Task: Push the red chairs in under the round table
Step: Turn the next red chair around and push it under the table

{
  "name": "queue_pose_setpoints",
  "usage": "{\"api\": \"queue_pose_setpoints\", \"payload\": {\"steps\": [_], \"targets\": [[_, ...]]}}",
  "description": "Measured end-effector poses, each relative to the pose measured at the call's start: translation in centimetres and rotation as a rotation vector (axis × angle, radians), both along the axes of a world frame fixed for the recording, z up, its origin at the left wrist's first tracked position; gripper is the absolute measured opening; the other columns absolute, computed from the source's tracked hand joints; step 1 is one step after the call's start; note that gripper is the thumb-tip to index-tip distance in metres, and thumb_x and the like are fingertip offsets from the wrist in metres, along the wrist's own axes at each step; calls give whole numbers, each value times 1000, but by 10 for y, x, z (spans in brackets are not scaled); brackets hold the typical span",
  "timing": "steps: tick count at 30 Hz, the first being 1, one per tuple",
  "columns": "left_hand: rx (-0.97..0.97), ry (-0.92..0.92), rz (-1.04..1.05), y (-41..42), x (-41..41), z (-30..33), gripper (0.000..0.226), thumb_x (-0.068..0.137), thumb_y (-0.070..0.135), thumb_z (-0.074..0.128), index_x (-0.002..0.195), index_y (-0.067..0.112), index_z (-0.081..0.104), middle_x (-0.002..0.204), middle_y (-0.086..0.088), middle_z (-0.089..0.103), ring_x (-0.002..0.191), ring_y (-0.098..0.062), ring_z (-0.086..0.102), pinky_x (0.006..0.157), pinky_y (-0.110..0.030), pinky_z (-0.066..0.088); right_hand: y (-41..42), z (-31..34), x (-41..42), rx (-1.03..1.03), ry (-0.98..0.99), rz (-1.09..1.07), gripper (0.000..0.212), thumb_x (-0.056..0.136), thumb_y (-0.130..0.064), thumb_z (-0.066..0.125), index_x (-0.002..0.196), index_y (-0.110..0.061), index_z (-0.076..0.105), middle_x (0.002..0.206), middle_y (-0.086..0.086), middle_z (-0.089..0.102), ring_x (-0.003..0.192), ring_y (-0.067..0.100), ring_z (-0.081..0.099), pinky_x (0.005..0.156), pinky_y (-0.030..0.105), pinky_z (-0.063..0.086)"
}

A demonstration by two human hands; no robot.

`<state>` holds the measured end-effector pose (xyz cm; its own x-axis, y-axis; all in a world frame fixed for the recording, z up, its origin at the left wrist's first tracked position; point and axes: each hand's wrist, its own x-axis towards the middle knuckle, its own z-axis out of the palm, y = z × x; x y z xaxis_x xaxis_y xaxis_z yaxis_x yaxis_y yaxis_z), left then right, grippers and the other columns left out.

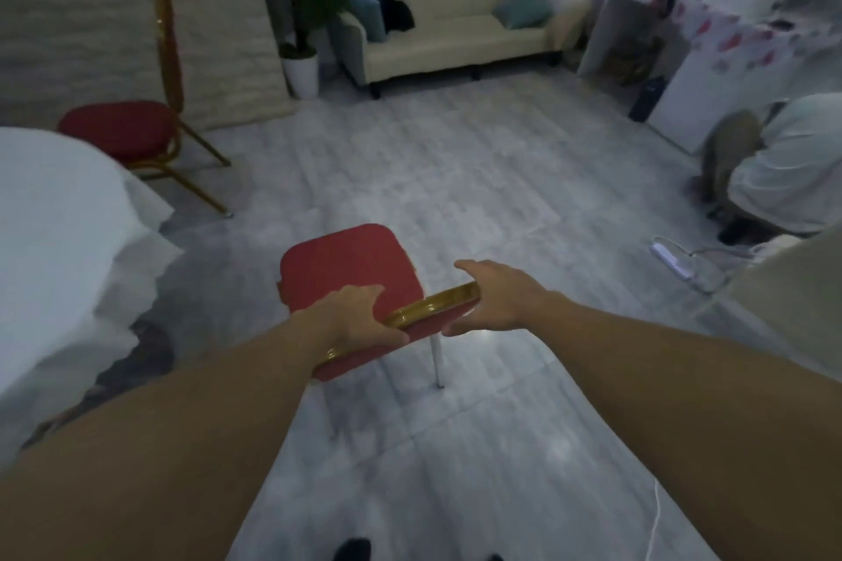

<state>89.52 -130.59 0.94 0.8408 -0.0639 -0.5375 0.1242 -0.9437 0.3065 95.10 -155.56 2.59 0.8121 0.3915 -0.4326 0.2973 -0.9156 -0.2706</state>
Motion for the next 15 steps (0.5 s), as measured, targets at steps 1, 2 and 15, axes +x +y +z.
{"api": "queue_pose_setpoints", "payload": {"steps": [1, 2, 15], "targets": [[14, 6, 22, -2, -3, -3, 122, 64, 83, 69, 162, 23, 27, 162, -7, 42, 144, -32, 46, 114, -46, 41, 0, -6, 7, 10, -1, 34, 129, 63, -82, 81, 165, -29, 24, 168, 4, 36, 152, 29, 38, 121, 50, 35], [29, 12, 40, -3, -4, -8, 119, 67, 79, 71, 161, 22, 27, 161, -8, 43, 143, -31, 46, 114, -44, 41, 0, -10, 13, 19, -1, 71, 127, 63, -81, 83, 164, -29, 26, 166, 4, 40, 150, 29, 41, 120, 49, 36], [-72, 88, 176, -11, -5, -46, 26, 78, 35, 53, 87, 58, 61, 97, 5, 70, 95, -29, 67, 87, -40, 54, 23, -67, 62, 21, -1, 462, 48, 86, -39, 80, 131, -36, 66, 116, -6, 74, 103, 23, 68, 86, 39, 56]]}}
